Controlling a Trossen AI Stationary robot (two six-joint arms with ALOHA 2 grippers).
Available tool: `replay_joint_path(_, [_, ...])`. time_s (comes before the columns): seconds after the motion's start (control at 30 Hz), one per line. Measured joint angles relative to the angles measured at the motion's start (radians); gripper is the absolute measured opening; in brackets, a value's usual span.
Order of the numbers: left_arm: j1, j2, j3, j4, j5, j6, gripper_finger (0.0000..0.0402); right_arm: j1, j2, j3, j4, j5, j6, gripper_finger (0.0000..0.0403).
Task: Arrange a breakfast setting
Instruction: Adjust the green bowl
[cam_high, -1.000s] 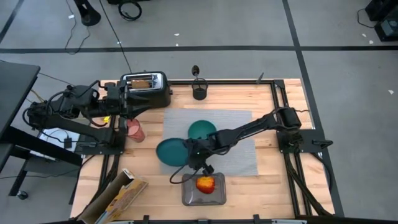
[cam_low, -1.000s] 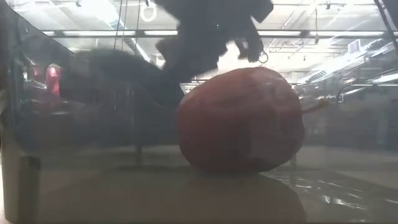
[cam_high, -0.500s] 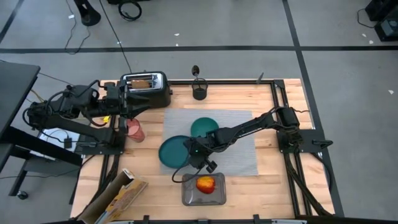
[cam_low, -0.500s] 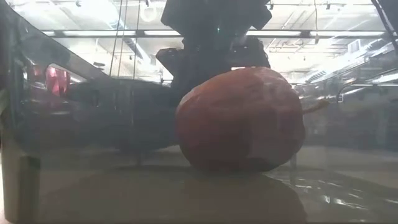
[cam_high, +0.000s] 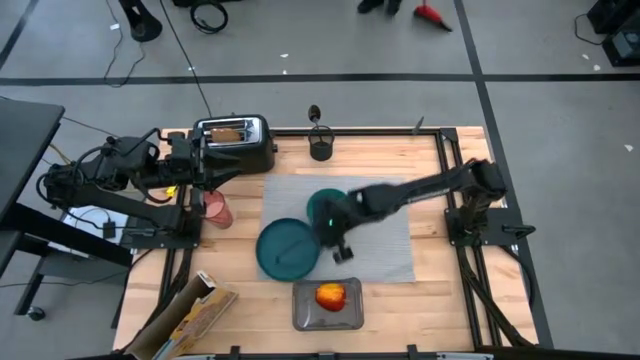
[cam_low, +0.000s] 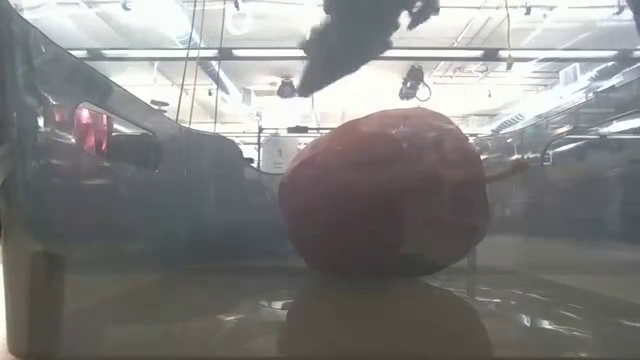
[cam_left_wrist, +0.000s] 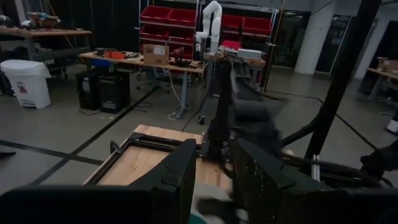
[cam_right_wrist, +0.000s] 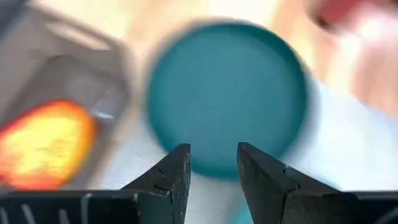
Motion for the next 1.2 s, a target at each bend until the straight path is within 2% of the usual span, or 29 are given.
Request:
replay_joint_path(0.13, [0.000, 0.001, 0.000, -0.003, 0.000, -0.031, 0.0117, -0.099, -0.029, -0.046, -0.037, 0.069, 0.134, 0.0135])
replay_joint_path(0.37, [-0.011, 0.007, 0.000, -0.017, 0.001, -0.171, 0.0117, -0.187, 0.019, -0.117, -0.114, 0.064, 0.190, 0.0135])
replay_joint_path(0.7, [-0.074, 0.053, -0.001, -0.033, 0.001, -0.177, 0.0117, -0.191, 0.022, -0.117, -0.260, 0.035, 0.188, 0.0135])
replay_joint_path(1.2, [-0.074, 0.065, -0.001, -0.035, 0.001, -0.171, 0.0117, -0.191, -0.006, -0.117, -0.406, 0.065, 0.166, 0.0136])
